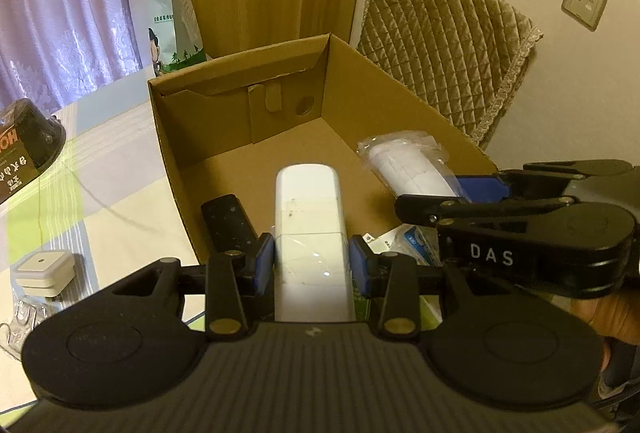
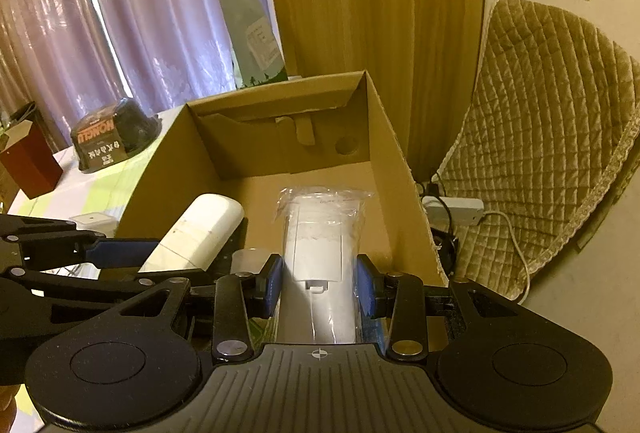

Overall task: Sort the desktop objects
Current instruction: 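Lower both items into the cardboard box and open both tools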

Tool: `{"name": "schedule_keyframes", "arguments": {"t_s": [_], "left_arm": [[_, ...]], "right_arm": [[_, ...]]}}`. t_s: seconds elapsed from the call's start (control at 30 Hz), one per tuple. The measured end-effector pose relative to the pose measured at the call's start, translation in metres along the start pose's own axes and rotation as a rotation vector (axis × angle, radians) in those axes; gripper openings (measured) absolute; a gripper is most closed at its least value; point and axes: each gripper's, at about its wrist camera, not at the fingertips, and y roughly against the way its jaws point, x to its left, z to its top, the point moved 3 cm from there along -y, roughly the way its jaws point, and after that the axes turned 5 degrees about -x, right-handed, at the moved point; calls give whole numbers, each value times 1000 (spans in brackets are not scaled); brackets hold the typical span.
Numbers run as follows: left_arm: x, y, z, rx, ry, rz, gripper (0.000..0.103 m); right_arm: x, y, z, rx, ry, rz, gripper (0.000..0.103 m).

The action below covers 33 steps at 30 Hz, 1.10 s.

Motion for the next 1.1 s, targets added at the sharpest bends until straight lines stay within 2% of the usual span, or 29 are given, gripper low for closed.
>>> {"name": "schedule_keyframes", "arguments": {"t_s": [0.3, 0.67, 1.1], "left_arm": [[1, -4, 1, 3, 0, 9, 35], [7, 11, 10, -39, 4, 17, 37], [15, 17, 5, -33, 17, 27, 38]], "right_arm": [[0, -7, 1, 11, 0, 3, 38], [3, -12, 3, 15, 8, 6, 38], [17, -17, 2, 25, 27, 19, 38]]}}
